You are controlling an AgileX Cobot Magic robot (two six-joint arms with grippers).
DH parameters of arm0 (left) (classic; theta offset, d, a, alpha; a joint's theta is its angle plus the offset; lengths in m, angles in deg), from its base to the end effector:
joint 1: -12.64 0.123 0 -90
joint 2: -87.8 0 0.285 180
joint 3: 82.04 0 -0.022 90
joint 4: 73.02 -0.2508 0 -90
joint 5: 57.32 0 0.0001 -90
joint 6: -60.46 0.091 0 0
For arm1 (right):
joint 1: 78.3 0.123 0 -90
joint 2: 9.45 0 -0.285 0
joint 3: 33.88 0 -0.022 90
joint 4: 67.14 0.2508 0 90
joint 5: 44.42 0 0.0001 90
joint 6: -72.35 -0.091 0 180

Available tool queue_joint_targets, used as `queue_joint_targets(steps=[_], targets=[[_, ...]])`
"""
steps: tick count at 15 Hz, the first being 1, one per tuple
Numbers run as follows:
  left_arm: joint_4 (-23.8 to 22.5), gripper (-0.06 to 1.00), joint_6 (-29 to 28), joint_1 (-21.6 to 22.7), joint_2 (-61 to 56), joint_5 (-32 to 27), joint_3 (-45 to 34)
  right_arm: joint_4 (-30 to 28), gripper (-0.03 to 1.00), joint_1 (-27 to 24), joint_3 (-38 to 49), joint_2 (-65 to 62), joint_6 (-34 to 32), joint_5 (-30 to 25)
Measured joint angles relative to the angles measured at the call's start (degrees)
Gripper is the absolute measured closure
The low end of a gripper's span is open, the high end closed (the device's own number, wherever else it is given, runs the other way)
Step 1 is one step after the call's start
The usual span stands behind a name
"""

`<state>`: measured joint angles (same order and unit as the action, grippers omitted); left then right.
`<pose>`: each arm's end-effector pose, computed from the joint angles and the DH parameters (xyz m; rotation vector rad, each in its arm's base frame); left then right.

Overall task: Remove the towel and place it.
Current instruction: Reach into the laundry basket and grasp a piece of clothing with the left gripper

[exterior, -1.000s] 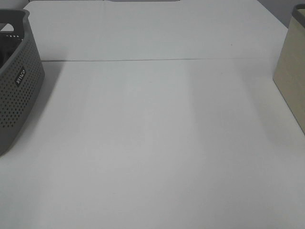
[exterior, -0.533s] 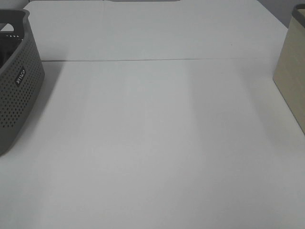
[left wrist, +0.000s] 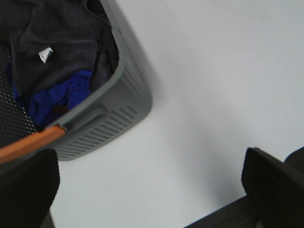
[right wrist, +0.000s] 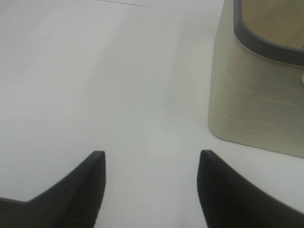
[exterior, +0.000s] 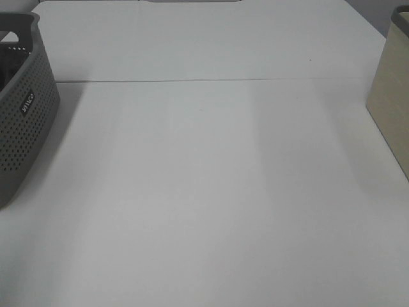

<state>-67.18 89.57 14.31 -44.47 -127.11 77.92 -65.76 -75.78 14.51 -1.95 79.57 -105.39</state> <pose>0.0935 -0.0060 0.3823 0.5709 2.3287 0.1206 -0.0062 0.0016 0.2779 -0.1744 2.0320 -0.0226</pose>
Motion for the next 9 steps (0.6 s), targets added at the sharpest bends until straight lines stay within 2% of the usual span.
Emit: queue_joint_targets(steps=[1, 3, 4, 6, 9], targets=[[-0.97, -0.05, 2.12, 0.00, 3.27, 0.00, 2.12, 0.00, 0.40, 0.00, 0.00, 0.00, 0.00, 0.00], [-6.70, -0.05, 9.28, 0.00, 14.78, 0.06, 9.57, 0.00, 0.40, 0.00, 0.00, 0.00, 0.00, 0.00], [-13.41, -0.05, 15.13, 0.00, 25.15, 0.11, 15.81, 0.00, 0.40, 0.00, 0.00, 0.00, 0.00, 0.00], [-21.14, -0.05, 18.79, 0.11, 35.35, 0.17, 20.68, 0.00, 0.40, 0.00, 0.00, 0.00, 0.00, 0.00], [-23.43, -0.05, 20.63, 1.72, 46.81, 0.29, 26.81, 0.00, 0.40, 0.00, 0.00, 0.00, 0.00, 0.00]])
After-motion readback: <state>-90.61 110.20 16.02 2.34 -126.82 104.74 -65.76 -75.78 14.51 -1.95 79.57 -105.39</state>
